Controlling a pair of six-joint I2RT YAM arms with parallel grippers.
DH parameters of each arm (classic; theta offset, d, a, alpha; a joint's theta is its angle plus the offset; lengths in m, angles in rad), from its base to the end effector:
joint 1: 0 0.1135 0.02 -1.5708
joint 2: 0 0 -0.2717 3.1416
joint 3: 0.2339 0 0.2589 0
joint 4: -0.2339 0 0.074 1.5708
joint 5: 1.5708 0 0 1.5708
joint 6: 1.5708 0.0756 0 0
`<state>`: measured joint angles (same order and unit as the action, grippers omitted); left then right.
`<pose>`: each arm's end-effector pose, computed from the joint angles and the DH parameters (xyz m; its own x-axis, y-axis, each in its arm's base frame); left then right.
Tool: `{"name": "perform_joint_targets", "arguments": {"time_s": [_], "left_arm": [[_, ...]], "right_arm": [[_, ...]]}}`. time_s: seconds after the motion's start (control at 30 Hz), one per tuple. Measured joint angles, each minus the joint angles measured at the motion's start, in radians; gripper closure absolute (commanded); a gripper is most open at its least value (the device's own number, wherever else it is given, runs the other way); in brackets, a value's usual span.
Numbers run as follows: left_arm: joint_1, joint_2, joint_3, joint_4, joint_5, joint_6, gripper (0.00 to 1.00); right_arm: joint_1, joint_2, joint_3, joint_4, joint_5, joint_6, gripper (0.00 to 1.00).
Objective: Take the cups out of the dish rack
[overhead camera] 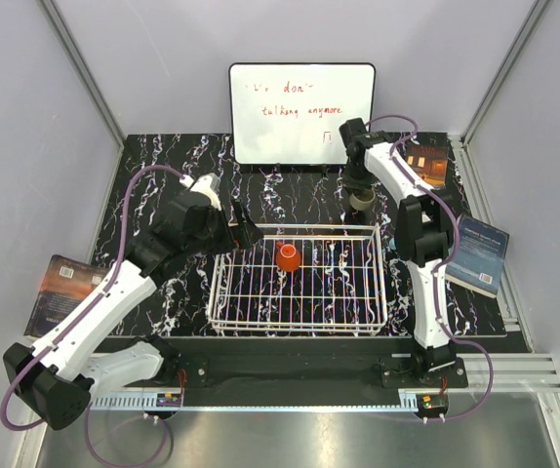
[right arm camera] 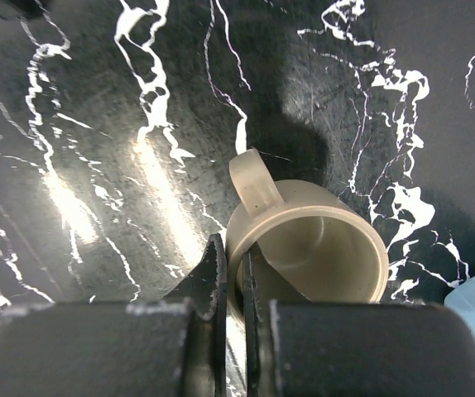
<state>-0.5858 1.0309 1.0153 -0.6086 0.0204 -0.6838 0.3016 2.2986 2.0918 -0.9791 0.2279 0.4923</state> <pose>0.2112 -0.1420 0.3152 -0.7354 -0.2700 -0.6215 0.1315 0.8428 -0.5219 0.4968 0.1367 0.1865 -0.8784 0.2089 -0.4299 0.2347 0.9720 -0.0071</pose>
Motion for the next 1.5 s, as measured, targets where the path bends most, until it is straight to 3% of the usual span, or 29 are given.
{"name": "perform_joint_targets", "arguments": {"time_s": [0.57, 0.77, 0.97, 1.13, 1.33, 1.5], "left_arm": [[0.0, 0.061, 0.0, -0.007, 0.002, 0.014, 0.01], [0.0, 0.073, 0.0, -0.007, 0.01, 0.018, 0.01], [0.0, 0.073, 0.0, -0.003, 0.022, 0.031, 0.01], [0.0, 0.073, 0.0, -0.002, 0.028, 0.033, 0.01], [-0.002, 0.08, -0.002, -0.002, 0.022, 0.045, 0.01], [-0.04, 0.176, 0.002, -0.006, -0.04, 0.072, 0.01]], "right_arm": [[0.009, 0.017, -0.095, 0.017, 0.016, -0.007, 1.0], [0.013, -0.015, -0.153, 0.066, 0.013, -0.005, 0.7], [0.022, -0.028, -0.198, 0.072, -0.011, 0.005, 0.54], [0.047, -0.092, -0.194, 0.071, -0.019, 0.01, 0.33], [0.064, -0.269, -0.173, 0.079, -0.067, 0.019, 0.19], [0.08, -0.547, -0.28, 0.166, -0.143, 0.024, 0.05]]}}
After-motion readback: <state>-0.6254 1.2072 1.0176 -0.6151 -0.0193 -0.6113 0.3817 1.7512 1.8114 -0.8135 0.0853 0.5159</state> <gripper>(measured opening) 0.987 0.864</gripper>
